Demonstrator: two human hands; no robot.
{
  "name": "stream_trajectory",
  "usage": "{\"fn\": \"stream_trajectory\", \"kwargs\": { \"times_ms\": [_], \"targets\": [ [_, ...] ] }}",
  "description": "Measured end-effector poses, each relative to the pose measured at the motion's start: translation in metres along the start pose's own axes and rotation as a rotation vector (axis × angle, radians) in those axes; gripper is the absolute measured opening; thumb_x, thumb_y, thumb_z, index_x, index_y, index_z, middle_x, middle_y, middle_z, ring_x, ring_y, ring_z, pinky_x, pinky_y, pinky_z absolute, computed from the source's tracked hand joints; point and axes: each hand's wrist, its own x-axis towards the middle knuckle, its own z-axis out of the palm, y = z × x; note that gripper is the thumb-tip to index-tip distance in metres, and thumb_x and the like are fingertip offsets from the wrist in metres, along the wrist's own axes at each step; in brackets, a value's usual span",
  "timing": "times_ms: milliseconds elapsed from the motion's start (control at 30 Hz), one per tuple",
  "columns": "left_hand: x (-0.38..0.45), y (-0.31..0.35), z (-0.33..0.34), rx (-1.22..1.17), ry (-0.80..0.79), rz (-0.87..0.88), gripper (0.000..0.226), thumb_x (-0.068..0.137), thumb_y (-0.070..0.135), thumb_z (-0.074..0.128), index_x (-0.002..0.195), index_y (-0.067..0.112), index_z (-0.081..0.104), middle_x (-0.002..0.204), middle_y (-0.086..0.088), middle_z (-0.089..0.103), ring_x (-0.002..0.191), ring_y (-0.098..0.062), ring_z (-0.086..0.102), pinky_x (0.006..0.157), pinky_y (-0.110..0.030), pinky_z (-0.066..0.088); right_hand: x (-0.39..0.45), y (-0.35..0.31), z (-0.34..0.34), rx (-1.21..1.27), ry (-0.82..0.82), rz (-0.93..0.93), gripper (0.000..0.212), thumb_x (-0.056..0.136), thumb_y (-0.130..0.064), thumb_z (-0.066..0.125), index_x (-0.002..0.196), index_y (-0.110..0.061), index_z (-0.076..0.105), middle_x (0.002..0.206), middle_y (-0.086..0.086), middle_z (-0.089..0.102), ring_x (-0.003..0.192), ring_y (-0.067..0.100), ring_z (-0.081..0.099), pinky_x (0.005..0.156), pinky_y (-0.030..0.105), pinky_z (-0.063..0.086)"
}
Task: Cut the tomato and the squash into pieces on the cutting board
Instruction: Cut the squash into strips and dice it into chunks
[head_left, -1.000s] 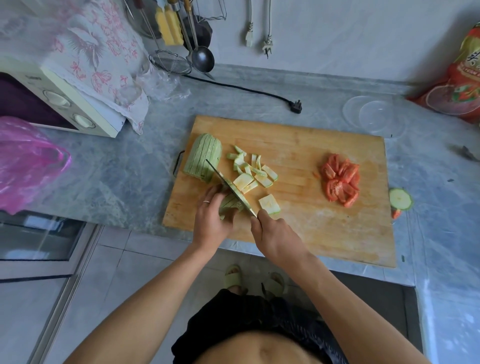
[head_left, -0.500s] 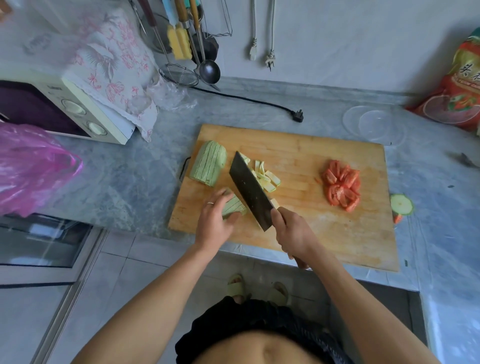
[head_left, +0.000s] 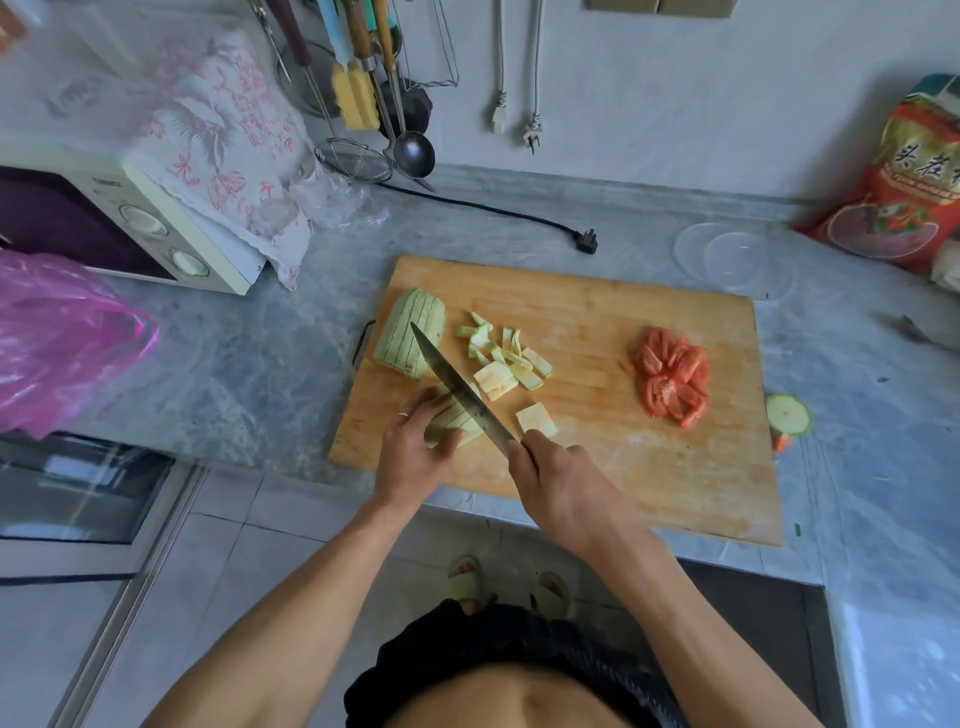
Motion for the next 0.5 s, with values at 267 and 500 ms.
{"fn": "stream_trajectory", "kwargs": {
  "times_ms": [267, 500],
  "targets": [
    [0.001, 0.0, 0.0, 0.017, -0.009, -0.016, 0.047, 0.074, 0.011, 0.084, 0.118, 0.013, 0.07, 0.125, -0.004, 0.066, 0.118, -0.018, 0.061, 0.099, -0.012, 0.041, -0.003, -0.012, -0.002, -0.078, -0.055, 0.042, 0.038, 0.105, -0.043, 0.029, 0.082, -0.015, 0.042, 0.064, 0.007, 0.047, 0.049, 0.023, 0.037, 0.049, 0.03, 0.026],
    [0.002, -0.002, 0.003, 0.019, -0.006, 0.032, 0.042, 0.075, 0.012, 0.084, 0.114, 0.007, 0.069, 0.128, -0.005, 0.065, 0.121, -0.02, 0.061, 0.094, -0.027, 0.052, 0.015, -0.007, 0.017, -0.157, -0.103, 0.089, 0.033, 0.106, -0.042, 0.028, 0.092, -0.014, 0.038, 0.07, 0.008, 0.05, 0.061, 0.033, 0.048, 0.056, 0.036, 0.039]
  ]
}}
